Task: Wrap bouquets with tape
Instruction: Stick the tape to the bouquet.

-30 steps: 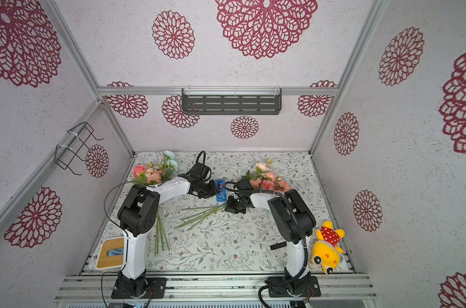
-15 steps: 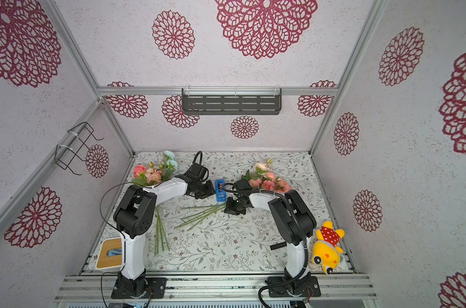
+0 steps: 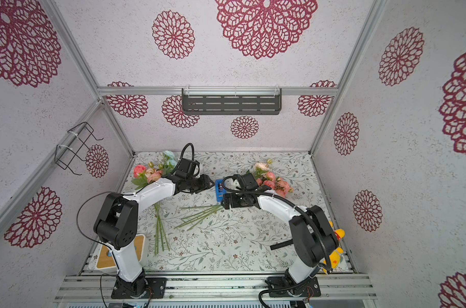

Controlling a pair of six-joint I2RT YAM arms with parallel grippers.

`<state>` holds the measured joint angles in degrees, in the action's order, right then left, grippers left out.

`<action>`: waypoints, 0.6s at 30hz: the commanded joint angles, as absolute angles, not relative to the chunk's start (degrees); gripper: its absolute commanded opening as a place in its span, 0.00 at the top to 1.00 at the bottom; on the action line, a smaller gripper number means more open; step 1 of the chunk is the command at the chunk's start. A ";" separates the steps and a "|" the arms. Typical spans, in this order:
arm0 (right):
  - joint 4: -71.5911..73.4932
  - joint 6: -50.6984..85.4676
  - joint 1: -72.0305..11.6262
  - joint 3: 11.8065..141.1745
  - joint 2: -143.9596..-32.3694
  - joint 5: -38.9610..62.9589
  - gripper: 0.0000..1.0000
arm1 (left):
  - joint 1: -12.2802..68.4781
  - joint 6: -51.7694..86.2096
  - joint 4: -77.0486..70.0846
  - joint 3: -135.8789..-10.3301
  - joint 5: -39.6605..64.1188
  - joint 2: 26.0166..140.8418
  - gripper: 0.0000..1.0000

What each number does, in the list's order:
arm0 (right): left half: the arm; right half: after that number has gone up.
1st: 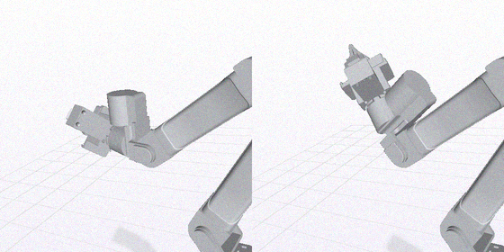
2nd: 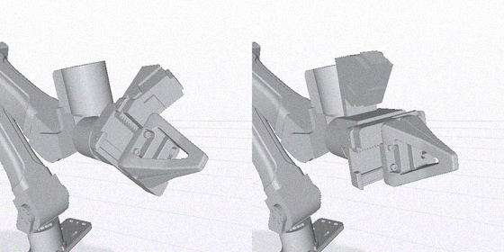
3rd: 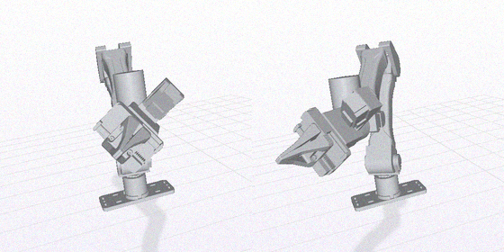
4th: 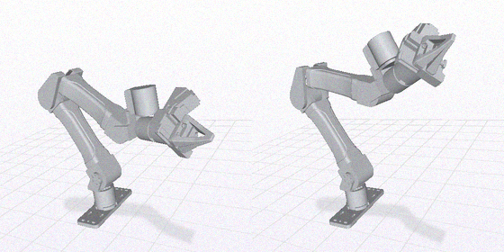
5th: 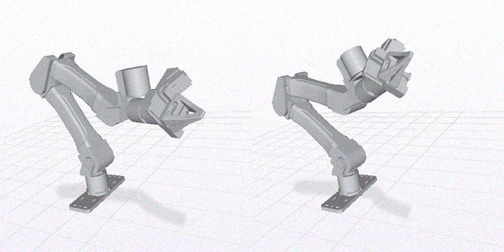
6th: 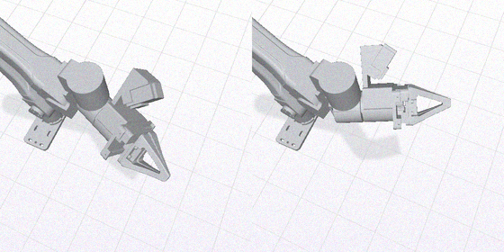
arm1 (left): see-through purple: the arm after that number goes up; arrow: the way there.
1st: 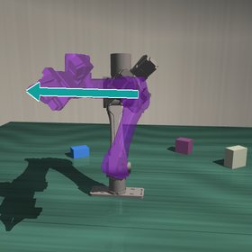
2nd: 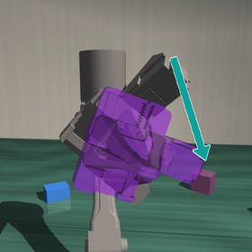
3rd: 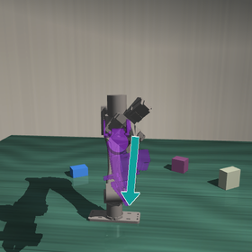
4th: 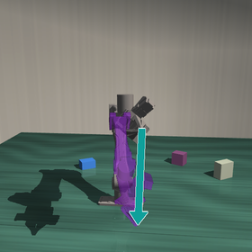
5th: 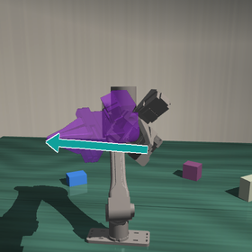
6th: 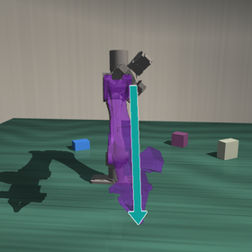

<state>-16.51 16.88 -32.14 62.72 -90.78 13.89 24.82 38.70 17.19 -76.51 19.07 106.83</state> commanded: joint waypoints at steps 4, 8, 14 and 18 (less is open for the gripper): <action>-4.12 -4.31 -32.26 61.30 -82.09 4.84 0.01 | 23.65 25.46 21.20 -76.78 28.95 106.03 0.30; -3.77 -19.69 -32.34 62.18 -83.12 8.65 0.07 | 23.53 23.47 22.27 -76.27 33.32 107.63 0.32; -16.22 -43.48 -32.02 66.18 -90.90 11.78 0.13 | 24.86 17.70 28.20 -77.07 28.03 109.00 0.36; -14.45 -46.53 -31.99 67.22 -94.70 17.77 0.16 | 25.05 19.97 26.85 -75.05 24.59 110.17 0.39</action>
<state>-13.08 -37.47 -32.08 65.12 -93.80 12.53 24.71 21.87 25.61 -75.96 27.51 108.73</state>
